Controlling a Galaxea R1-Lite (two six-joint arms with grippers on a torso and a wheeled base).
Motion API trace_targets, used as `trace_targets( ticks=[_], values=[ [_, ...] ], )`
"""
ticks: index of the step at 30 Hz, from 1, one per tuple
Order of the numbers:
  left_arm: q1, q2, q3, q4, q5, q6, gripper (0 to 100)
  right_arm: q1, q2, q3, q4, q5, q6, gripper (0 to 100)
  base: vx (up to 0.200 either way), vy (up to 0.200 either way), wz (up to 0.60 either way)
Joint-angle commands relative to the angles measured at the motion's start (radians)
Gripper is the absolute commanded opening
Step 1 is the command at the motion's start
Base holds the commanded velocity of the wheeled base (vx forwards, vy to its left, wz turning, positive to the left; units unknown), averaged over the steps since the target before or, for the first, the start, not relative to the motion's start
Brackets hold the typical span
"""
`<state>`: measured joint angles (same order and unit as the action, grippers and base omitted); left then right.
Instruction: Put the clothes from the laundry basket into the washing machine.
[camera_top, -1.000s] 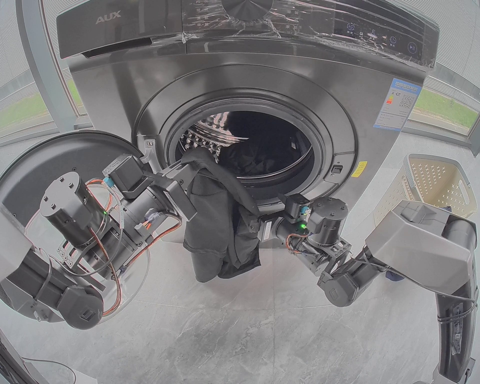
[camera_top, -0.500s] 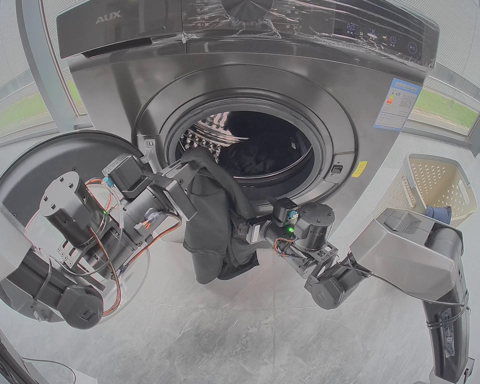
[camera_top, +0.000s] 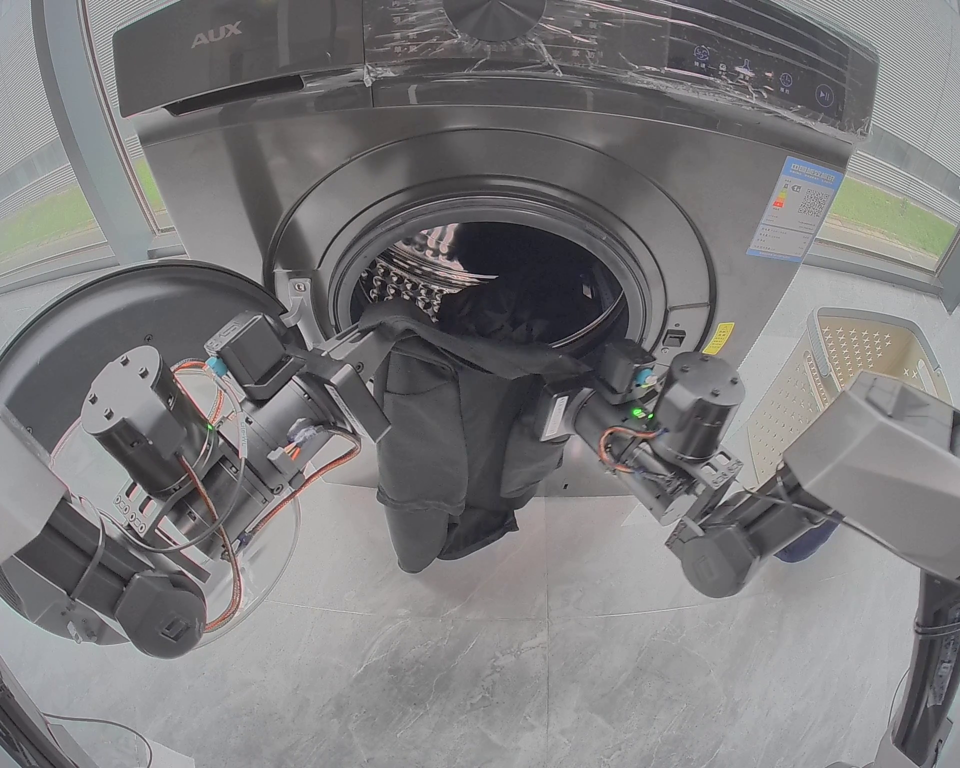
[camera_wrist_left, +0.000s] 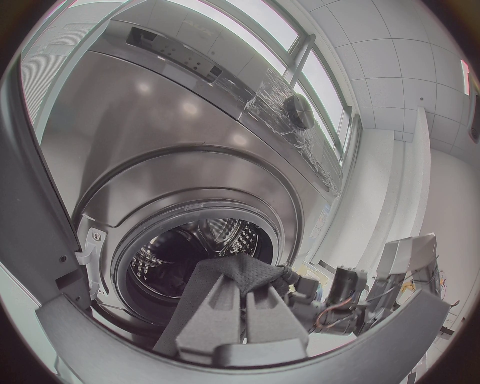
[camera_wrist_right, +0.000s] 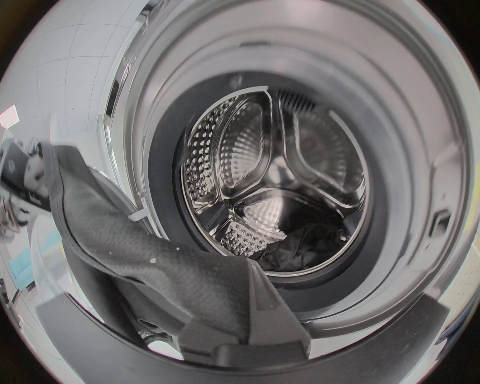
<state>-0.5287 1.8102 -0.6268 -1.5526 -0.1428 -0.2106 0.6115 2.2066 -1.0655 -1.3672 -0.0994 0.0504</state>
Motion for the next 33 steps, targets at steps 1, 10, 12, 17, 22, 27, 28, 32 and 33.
trace_targets(
  ticks=[1, 10, 12, 17, 22, 27, 28, 32, 33],
  values=[
    [0.006, -0.005, -0.002, 0.0, 0.0, -0.003, 0, -0.052, -0.251, 0.164, 0.037, 0.004, 0.0, 0, 0.0, 0.0, 0.0],
    [0.004, -0.061, 0.016, 0.0, 0.002, 0.008, 0, -0.061, -0.361, 0.378, -0.098, 0.023, 0.048, 0, 0.0, 0.0, 0.0],
    [0.001, -0.083, 0.029, 0.0, 0.002, 0.007, 0, -0.064, -0.367, 0.383, -0.133, 0.018, 0.055, 0, 0.0, 0.0, 0.0],
    [-0.008, -0.131, 0.042, 0.002, 0.002, 0.002, 0, -0.067, -0.409, 0.371, -0.147, 0.012, 0.08, 0, 0.0, 0.0, 0.0],
    [0.003, -0.118, 0.036, 0.002, 0.003, 0.005, 0, -0.084, -0.426, 0.392, -0.153, 0.015, 0.08, 0, 0.0, 0.0, 0.0],
    [0.006, -0.094, 0.024, 0.002, 0.037, 0.034, 0, -0.072, -0.452, 0.414, -0.153, 0.01, 0.081, 0, 0.0, 0.0, 0.0],
    [0.006, -0.094, 0.019, 0.002, 0.042, 0.034, 0, -0.068, -0.456, 0.414, -0.151, 0.01, 0.081, 0, 0.0, 0.0, 0.0],
    [0.006, -0.098, -0.005, 0.002, 0.049, 0.034, 0, -0.064, -0.464, 0.414, -0.153, 0.009, 0.081, 0, 0.0, 0.0, 0.0],
    [0.006, -0.101, -0.008, 0.002, 0.051, 0.034, 0, -0.061, -0.464, 0.415, -0.154, 0.007, 0.081, 0, 0.0, 0.0, 0.0]
  ],
)
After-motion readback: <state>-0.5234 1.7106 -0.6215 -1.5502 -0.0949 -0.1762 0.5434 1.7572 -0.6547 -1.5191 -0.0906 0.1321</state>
